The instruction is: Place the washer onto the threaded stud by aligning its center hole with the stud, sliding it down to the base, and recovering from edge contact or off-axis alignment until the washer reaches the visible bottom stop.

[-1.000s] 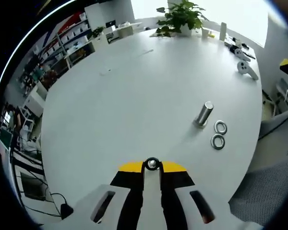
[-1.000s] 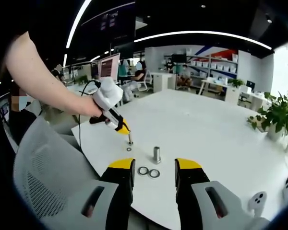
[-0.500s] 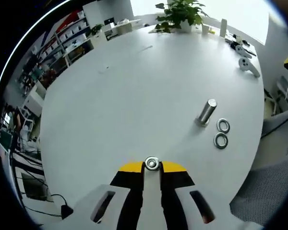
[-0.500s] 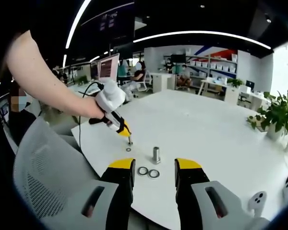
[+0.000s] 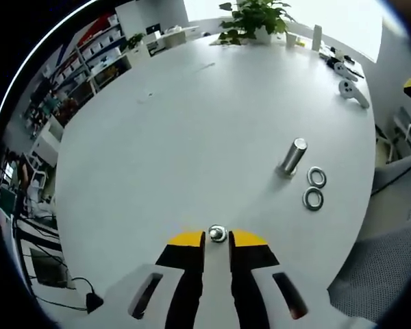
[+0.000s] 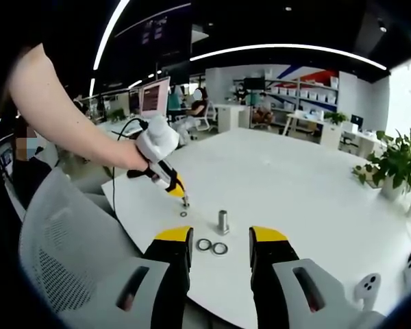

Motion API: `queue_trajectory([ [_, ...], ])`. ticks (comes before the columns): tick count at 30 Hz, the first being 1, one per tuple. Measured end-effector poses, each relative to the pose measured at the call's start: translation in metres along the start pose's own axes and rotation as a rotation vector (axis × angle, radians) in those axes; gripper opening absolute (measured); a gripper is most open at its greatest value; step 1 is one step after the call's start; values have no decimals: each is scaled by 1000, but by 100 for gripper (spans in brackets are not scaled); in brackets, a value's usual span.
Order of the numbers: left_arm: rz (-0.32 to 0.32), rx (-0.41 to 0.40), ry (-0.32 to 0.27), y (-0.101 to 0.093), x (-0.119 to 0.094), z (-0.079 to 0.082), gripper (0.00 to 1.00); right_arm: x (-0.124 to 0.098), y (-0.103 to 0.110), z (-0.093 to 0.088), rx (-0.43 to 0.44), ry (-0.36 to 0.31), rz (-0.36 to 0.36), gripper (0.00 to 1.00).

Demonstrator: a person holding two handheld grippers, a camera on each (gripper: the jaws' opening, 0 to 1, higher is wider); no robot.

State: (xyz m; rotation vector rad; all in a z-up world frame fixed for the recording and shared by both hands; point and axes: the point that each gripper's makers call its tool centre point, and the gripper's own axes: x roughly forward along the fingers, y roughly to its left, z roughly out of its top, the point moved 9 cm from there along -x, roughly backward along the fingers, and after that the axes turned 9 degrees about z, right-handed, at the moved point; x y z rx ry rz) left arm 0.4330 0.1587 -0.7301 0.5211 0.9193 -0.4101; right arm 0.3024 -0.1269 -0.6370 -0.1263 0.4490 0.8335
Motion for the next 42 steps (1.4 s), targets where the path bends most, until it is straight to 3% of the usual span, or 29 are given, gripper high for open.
queue_trajectory([
  [16,13,-61,21,-4,-2,-13,12,0,1,0,-3,1,1,35],
  [42,-20,-286,74,-27,19,-37,16,0,0,-1,-4,7,1,35],
])
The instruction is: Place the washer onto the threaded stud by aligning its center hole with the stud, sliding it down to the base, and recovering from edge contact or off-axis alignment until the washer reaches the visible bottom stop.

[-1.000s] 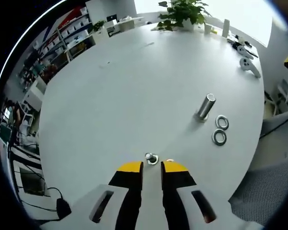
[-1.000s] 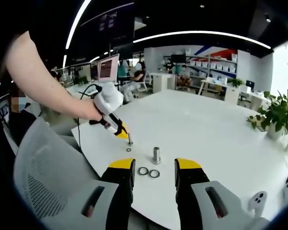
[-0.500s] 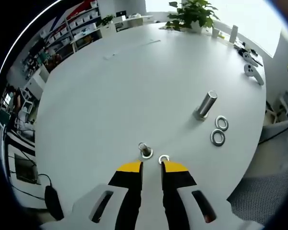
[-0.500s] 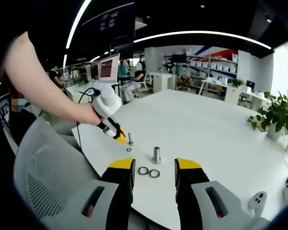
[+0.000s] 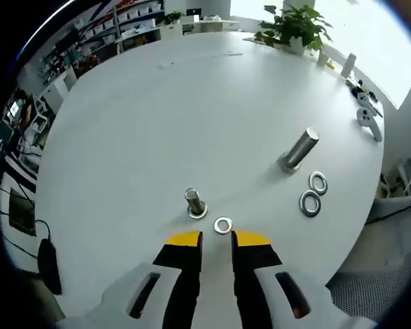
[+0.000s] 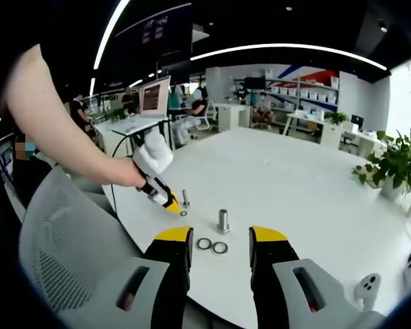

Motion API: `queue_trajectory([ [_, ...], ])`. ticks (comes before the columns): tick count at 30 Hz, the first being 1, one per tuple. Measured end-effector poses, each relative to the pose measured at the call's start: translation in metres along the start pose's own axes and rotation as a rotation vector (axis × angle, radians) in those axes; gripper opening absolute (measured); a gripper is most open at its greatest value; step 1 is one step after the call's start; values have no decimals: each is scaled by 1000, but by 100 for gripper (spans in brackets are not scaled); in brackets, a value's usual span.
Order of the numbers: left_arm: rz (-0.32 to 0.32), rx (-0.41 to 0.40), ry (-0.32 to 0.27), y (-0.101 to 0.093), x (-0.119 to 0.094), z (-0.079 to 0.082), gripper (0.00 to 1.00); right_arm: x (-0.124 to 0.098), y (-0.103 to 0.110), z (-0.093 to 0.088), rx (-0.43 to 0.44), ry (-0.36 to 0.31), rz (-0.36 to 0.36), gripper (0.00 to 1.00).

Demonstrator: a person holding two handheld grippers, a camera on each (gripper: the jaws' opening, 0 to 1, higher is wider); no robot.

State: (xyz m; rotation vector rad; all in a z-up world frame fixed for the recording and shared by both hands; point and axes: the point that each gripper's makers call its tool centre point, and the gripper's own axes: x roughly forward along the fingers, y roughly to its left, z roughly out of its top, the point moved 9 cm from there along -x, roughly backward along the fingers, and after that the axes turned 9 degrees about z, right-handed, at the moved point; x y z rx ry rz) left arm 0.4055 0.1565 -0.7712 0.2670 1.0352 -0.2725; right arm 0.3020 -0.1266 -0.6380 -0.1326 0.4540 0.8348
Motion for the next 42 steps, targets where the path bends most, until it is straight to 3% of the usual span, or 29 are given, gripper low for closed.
queue_trajectory([
  [8,0,-22,-7,-1,4,1,17,0,0,-1,2,4,-1,35],
  [22,12,3,-13,-7,14,3,15,0,-2,-1,8,5,-7,35],
  [27,13,59,-15,-9,14,3,14,0,-2,-1,9,6,-7,35],
  [42,19,48,-8,-6,16,4,11,0,-2,-2,11,5,-4,35],
])
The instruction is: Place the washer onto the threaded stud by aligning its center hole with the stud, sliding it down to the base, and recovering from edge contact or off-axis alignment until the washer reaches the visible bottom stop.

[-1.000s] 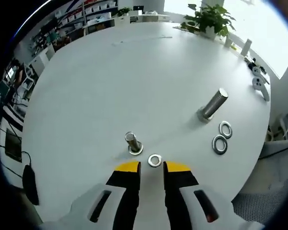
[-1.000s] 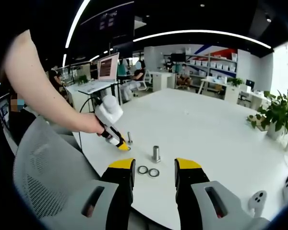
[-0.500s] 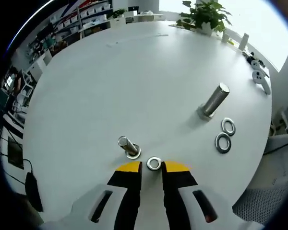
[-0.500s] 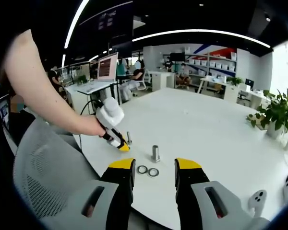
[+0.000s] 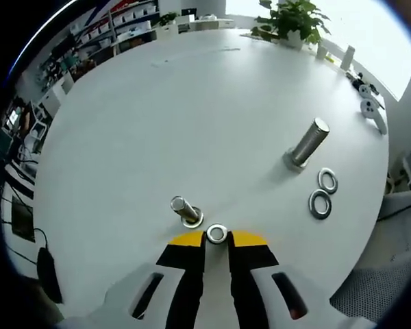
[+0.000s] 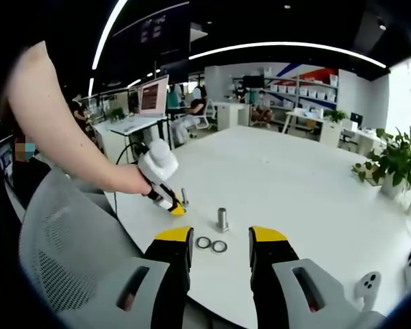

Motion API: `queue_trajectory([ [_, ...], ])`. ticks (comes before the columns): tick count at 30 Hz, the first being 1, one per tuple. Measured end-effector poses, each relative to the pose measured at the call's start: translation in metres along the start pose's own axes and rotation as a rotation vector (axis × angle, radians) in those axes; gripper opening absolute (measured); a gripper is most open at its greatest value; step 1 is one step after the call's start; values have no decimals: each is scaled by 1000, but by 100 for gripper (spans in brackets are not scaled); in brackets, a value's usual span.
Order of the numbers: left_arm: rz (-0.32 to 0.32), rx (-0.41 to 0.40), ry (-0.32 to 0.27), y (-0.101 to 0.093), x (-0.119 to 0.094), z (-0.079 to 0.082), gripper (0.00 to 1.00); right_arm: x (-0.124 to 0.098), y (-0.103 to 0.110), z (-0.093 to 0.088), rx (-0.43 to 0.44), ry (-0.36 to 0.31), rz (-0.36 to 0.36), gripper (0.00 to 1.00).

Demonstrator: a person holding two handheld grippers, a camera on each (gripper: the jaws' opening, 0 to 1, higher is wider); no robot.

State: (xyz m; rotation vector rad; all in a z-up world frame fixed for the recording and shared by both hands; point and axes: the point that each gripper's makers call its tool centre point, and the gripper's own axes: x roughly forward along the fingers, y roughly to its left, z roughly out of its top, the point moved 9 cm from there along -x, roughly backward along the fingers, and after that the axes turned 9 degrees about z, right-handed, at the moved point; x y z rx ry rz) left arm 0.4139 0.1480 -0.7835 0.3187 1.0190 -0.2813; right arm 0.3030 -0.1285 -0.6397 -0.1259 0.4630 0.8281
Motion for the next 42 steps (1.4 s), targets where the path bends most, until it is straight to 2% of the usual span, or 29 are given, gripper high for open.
queue_trajectory([
  [9,2,22,12,-1,0,1,10,0,-1,0,2,1,-4,34],
  [26,5,24,-4,2,-7,-10,10,0,-1,0,3,0,-4,34],
  [38,18,26,-66,7,-25,-8,10,0,1,0,-1,7,2,34],
  [42,25,61,-105,9,-35,-4,10,1,1,0,-1,8,3,34],
])
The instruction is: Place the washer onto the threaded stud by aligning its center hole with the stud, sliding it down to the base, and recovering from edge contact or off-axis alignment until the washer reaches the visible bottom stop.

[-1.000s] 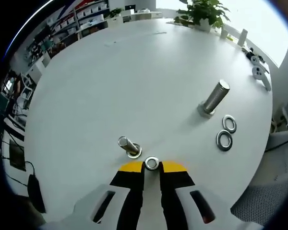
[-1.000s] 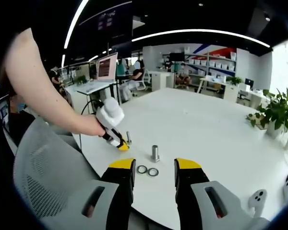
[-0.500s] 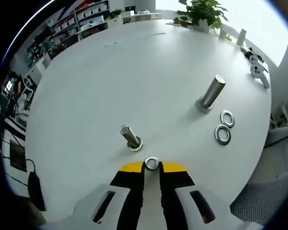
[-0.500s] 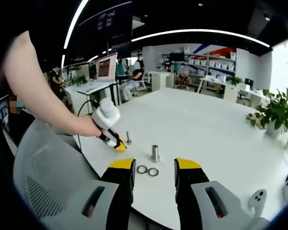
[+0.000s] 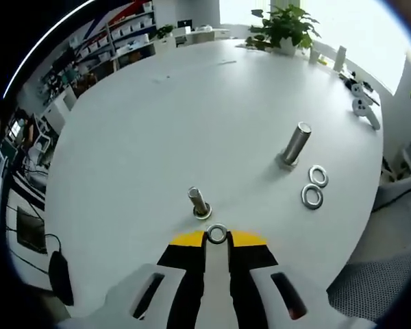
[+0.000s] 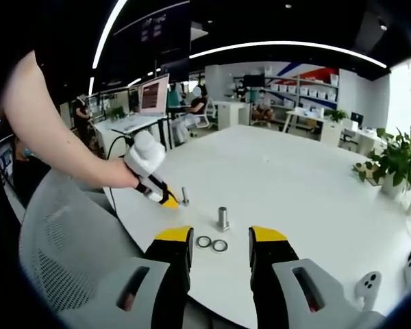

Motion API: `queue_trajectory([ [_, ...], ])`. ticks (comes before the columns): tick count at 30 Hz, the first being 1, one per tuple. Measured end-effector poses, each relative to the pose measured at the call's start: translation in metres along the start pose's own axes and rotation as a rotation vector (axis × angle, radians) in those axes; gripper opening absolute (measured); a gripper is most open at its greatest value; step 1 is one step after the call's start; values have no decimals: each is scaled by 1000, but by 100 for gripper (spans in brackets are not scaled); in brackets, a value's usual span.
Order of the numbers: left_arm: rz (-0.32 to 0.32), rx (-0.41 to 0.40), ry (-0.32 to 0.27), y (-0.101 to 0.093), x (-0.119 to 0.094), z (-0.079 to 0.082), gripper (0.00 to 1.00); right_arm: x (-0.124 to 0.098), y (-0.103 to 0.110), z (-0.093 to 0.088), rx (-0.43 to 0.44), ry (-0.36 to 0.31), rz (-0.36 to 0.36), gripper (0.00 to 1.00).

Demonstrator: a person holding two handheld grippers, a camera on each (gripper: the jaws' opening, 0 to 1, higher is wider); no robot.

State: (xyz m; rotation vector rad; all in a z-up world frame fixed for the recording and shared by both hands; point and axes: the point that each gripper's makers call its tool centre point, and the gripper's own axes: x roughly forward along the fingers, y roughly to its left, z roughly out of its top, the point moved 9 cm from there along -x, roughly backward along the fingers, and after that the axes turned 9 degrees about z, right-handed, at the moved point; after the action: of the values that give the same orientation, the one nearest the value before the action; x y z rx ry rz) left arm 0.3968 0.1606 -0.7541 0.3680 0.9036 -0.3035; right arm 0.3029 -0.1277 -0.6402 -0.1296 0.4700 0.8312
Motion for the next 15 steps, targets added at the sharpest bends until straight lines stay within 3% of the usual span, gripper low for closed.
queue_trajectory([
  [4,8,69,-35,2,-9,8,10,0,1,0,-3,0,3,34],
  [10,44,105,-112,7,-21,21,10,0,2,1,-3,-2,6,35],
  [15,50,130,-118,12,-18,28,10,0,2,1,-6,-4,6,35],
])
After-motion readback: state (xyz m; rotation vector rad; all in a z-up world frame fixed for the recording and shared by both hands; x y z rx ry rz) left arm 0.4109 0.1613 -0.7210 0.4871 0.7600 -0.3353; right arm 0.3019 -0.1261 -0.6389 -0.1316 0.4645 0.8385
